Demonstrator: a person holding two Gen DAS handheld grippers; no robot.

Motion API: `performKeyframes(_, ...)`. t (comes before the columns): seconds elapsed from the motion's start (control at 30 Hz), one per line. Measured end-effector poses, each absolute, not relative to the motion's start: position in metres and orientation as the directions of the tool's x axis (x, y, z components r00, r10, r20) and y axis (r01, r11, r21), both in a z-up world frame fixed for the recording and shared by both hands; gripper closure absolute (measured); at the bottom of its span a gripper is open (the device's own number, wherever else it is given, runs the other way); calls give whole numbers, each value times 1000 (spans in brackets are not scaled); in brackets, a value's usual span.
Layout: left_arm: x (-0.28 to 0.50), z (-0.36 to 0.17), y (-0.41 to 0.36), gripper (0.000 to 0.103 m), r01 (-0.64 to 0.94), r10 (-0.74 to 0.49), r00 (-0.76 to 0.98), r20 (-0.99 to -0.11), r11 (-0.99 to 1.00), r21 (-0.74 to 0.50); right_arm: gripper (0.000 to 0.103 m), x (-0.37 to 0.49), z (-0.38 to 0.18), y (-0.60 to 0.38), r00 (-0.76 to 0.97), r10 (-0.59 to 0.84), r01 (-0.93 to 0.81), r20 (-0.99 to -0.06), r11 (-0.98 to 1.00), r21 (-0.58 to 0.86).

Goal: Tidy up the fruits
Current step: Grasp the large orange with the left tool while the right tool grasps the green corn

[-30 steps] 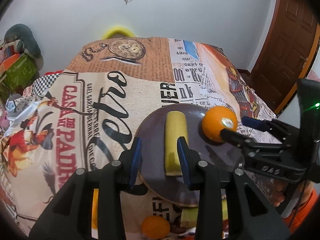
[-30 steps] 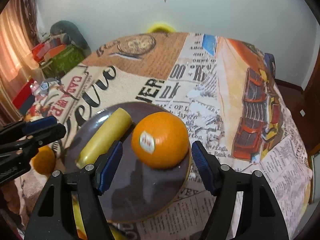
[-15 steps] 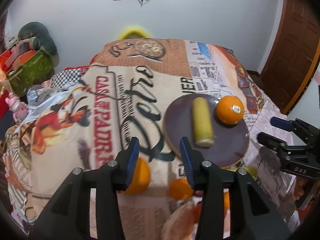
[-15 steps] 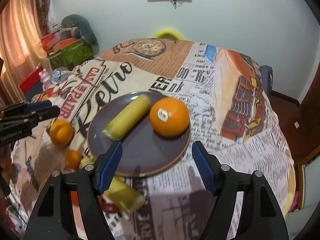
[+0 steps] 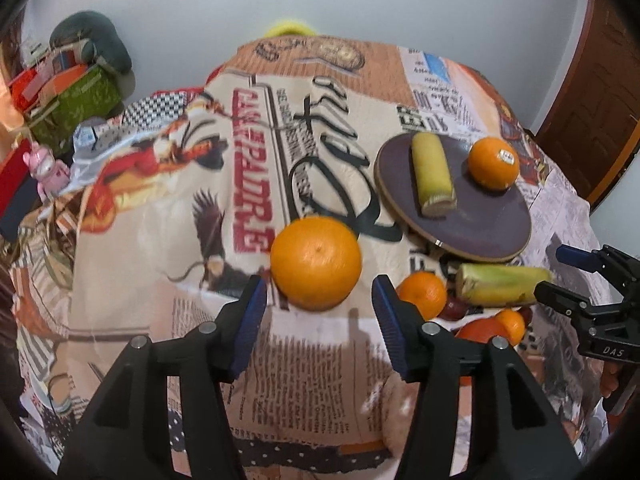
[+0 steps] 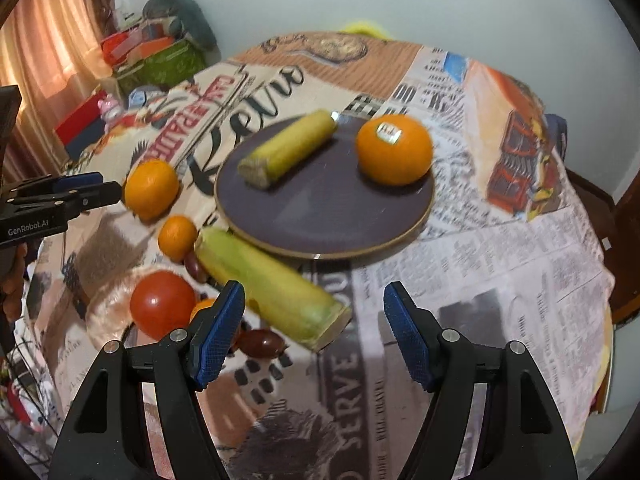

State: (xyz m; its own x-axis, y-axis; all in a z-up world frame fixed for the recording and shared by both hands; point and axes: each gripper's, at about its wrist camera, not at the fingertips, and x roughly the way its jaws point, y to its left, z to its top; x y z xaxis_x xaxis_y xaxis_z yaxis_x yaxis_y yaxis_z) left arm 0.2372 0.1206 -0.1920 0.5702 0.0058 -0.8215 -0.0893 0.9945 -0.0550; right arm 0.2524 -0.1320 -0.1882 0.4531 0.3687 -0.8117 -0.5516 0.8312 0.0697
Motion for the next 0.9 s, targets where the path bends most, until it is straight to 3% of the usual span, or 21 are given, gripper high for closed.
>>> performKeyframes(0.2,246,-210,125,47,-96,2,540,-842,994,-59,34,253,-202,-124,425,360,-566,-830,822,67)
performKeyframes(0.53,273,-226,131,37,-102,-49,531,-846,987,-121,34,263,-210,-125,364,422,-589,-831,795,146)
performKeyframes(0.9,275,-231,123,38,-96,6,549,-836,994,-56,49,257,-209,-134,351,457,-624,-817,765,160)
